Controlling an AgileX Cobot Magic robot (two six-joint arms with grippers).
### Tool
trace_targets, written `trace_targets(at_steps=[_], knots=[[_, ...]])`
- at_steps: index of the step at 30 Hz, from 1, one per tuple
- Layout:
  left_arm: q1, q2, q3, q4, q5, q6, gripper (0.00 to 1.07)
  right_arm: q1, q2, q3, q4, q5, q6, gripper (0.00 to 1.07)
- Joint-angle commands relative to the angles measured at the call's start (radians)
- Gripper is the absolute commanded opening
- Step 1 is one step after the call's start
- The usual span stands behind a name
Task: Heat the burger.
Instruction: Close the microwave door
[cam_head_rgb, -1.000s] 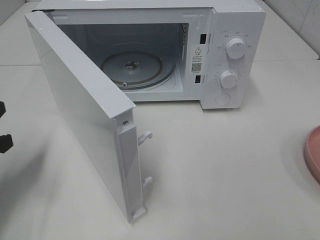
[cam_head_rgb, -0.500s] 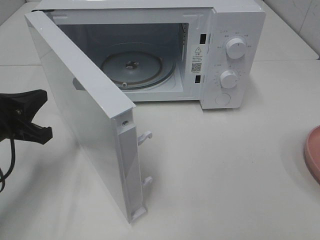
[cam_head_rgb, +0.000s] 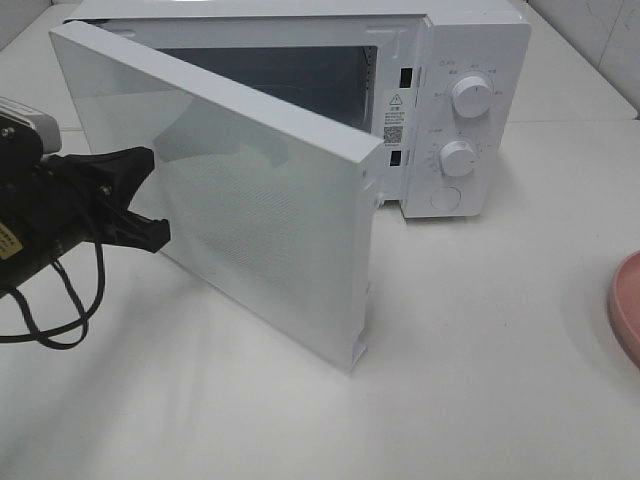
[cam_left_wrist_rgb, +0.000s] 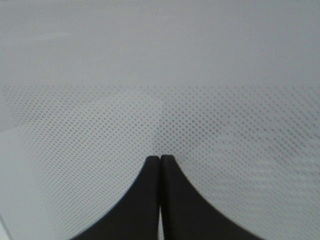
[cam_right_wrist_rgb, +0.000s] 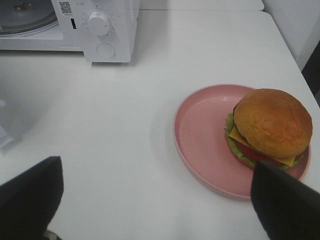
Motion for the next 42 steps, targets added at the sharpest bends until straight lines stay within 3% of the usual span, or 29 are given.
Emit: trace_targets(at_steps=[1,15,21,24,26,32,37,42], knots=[[-0.023,0.012,-0.024,-0.023,-0.044,-0.002,0.0,-0.008,-0.02,0.002,0.002,0.006,-0.009,0.98],[-0.093,0.089,-0.14,-0.102,-0.042,-0.002,0.0,-0.008,-0.019,0.002,0.002,0.006,-0.009,0.98],[-0.127,0.14,-0.207,-0.188,-0.043,0.001,0.0,-0.008,-0.019,0.002,0.002,0.006,-0.009,0.98],[-0.16,0.168,-0.255,-0.252,-0.044,0.041,0.0,-0.008,-0.019,0.002,0.002,0.006,-0.009,0.98],[-0.183,0.19,-0.304,-0.285,-0.04,0.096,0.0,-0.008,-0.019,0.002,0.002,0.006,-0.009,0.98],[-0.193,0.225,-0.386,-0.312,-0.006,0.108,0.0,-0.008,-0.019,0.002,0.002,0.006,-0.009,0.98],[-0.196,0.261,-0.478,-0.367,0.02,0.183,0.0,-0.008,-0.019,0.002,0.002,0.006,-0.009,0.98],[-0.196,0.265,-0.523,-0.38,0.065,0.183,0.0,-0.008,-0.019,0.002,0.002,0.006,-0.009,0.98]])
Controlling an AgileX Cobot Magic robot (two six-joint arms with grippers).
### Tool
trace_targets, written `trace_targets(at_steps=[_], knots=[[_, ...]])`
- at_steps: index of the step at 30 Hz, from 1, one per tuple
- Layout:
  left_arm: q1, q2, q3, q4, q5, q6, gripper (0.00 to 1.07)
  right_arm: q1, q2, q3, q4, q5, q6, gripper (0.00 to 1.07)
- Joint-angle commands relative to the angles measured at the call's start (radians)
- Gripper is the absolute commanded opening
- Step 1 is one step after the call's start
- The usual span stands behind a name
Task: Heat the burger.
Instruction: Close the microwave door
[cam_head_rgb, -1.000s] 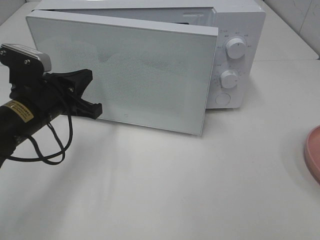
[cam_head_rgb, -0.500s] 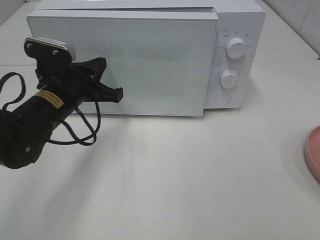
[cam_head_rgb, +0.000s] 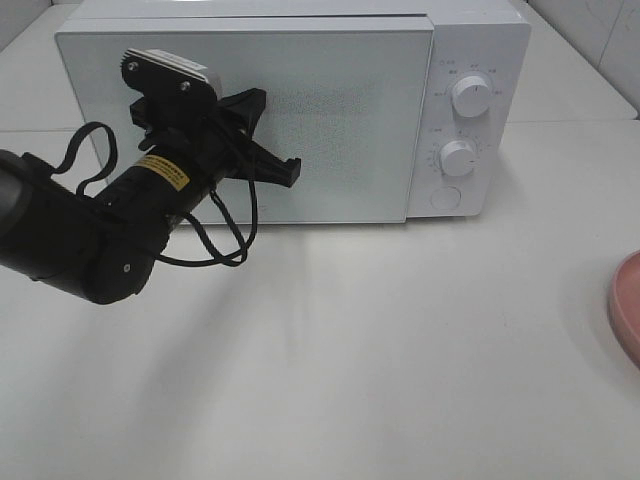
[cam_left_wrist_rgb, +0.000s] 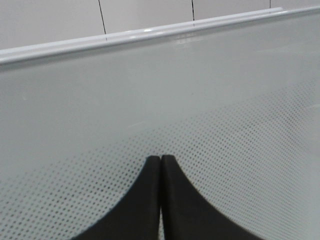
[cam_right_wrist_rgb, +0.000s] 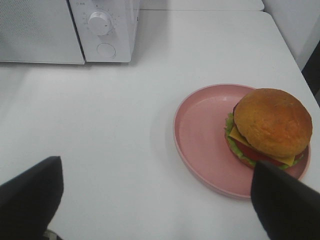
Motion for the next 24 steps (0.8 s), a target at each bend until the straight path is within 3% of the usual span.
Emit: trace_targets(at_steps=[1,4,6,9,14,24], knots=[[0.024,0.005,-0.061,-0.12,0.018,0.009,0.0,-0.008,-0.019,0.002,0.001,0.006,-0.009,0.98],[0.024,0.033,-0.11,-0.12,0.018,0.013,0.0,-0.008,-0.019,0.002,0.001,0.006,-0.009,0.98],[0.024,0.089,-0.218,-0.121,0.107,0.033,0.0,-0.008,-0.019,0.002,0.001,0.006,-0.009,0.98],[0.024,0.111,-0.289,-0.121,0.181,0.069,0.0,-0.008,-0.019,0.002,0.001,0.006,-0.009,0.98],[0.005,0.113,-0.349,-0.118,0.192,0.072,0.0,-0.008,-0.019,0.002,0.001,0.006,-0.009,0.98],[-0.061,0.087,-0.365,-0.12,0.199,0.085,0.0,-0.008,-0.019,0.002,0.001,0.006,-0.009,0.98]])
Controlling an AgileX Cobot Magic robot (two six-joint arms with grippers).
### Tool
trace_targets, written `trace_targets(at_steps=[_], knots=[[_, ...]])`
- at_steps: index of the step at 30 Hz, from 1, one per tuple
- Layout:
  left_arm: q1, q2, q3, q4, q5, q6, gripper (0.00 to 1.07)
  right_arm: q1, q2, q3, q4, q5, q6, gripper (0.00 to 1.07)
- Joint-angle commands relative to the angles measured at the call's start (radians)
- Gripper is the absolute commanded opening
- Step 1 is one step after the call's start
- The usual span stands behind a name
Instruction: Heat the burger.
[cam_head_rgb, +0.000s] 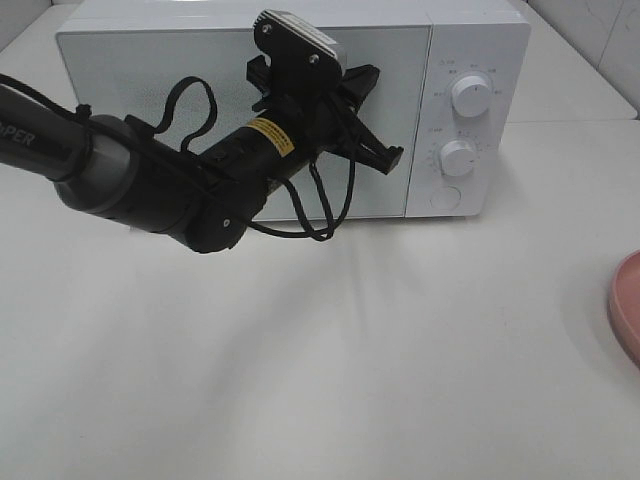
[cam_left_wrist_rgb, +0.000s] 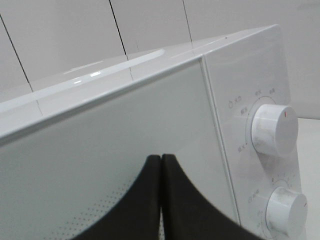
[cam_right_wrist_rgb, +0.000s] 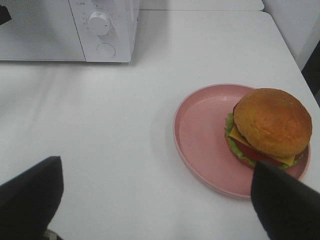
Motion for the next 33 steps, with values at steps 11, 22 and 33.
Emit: trace_targets(at_steps=[11,22,33], knots=[[-0.067,-0.151,-0.038,-0.222,0.197,0.208,0.0,-0.008,-0.019,0.002,0.001,0.006,-0.009,0.98],[-0.118,-0.333,-0.037,-0.227,0.769,0.2,0.0,-0.008,-0.019,0.002,0.001,0.006,-0.009,0.98],[-0.118,-0.523,-0.037,-0.212,1.35,0.065,0.1,-0.008,-0.019,0.002,0.001,0.006,-0.009,0.98]])
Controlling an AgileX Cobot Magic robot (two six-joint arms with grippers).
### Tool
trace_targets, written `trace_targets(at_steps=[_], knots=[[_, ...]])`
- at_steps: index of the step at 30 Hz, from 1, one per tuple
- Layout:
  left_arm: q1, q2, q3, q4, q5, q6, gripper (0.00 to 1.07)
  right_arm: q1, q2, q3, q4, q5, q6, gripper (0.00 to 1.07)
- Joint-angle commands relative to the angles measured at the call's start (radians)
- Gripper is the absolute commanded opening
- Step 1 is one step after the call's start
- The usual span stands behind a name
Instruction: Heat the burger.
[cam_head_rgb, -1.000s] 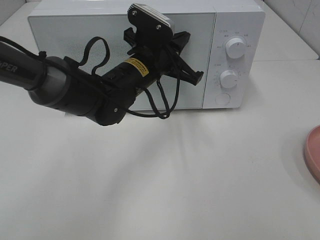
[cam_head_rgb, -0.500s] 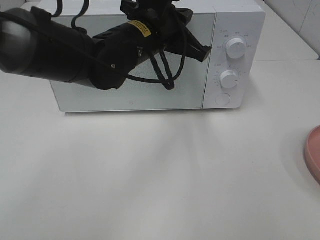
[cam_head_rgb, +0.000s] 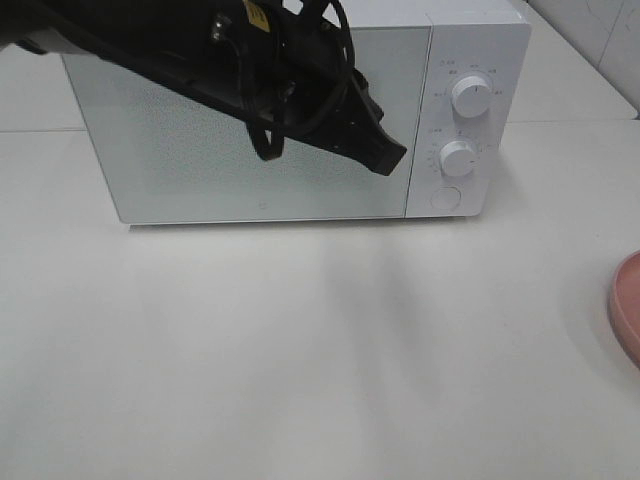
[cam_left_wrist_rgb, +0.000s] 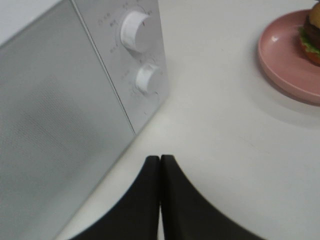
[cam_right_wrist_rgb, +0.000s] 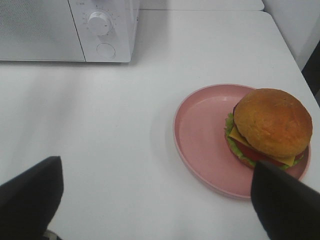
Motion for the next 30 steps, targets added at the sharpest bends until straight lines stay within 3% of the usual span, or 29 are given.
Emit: trace_targets(at_steps=[1,2,3,4,5,6,7,8,9,16,22,24,27,30], knots=[[-0.006,-0.039,-0.006,0.006,0.109,-0.076,0.1,-0.008,-0.019,0.002,0.001,0.006,-0.009,0.98],[-0.006,-0.05,-0.006,0.011,0.143,-0.101,0.18,-0.008,-0.019,0.002,0.001,0.006,-0.009,0.98],[-0.006,-0.057,-0.006,0.017,0.171,-0.121,0.39,-0.008,-0.019,0.002,0.001,0.006,-0.009,0.98],[-0.006,-0.057,-0.006,0.017,0.171,-0.121,0.39,-0.008,-0.019,0.002,0.001,0.006,-0.009,0.98],[-0.006,-0.072,-0.006,0.032,0.241,-0.185,0.55,-0.008,-0.019,0.002,0.001,0.006,-0.009,0.98],[-0.006,-0.081,-0.006,0.065,0.342,-0.265,0.88,-0.008,-0.019,0.002,0.001,0.006,-0.009,0.98],[-0.006,-0.081,-0.006,0.065,0.342,-0.265,0.88,-0.008,-0.019,0.002,0.001,0.006,-0.009,0.98],[-0.006,-0.085,-0.006,0.082,0.394,-0.293,1.01,-0.008,-0.019,0.002,0.001,0.006,-0.009,0.98],[-0.006,-0.092,-0.006,0.11,0.465,-0.32,1.01,-0.008,-0.019,0.002,0.001,0.006,-0.009,0.98],[-0.004,-0.119,-0.006,0.117,0.566,-0.342,1.01,-0.008,-0.019,0.002,0.001,0.006,-0.009,0.98],[0.075,-0.139,-0.006,0.097,0.697,-0.342,1.01,-0.008,-0.019,0.002,0.001,0.006,-0.009,0.98],[0.148,-0.148,-0.006,0.086,0.869,-0.342,1.01,-0.008,-0.019,0.002,0.001,0.006,-0.009,0.98],[0.194,-0.158,-0.002,0.084,0.968,-0.344,1.01,-0.008,-0.019,0.002,0.001,0.006,-0.009,0.98],[0.211,-0.165,0.006,0.083,0.991,-0.347,1.01,-0.008,-0.019,0.002,0.001,0.006,-0.009,0.98]])
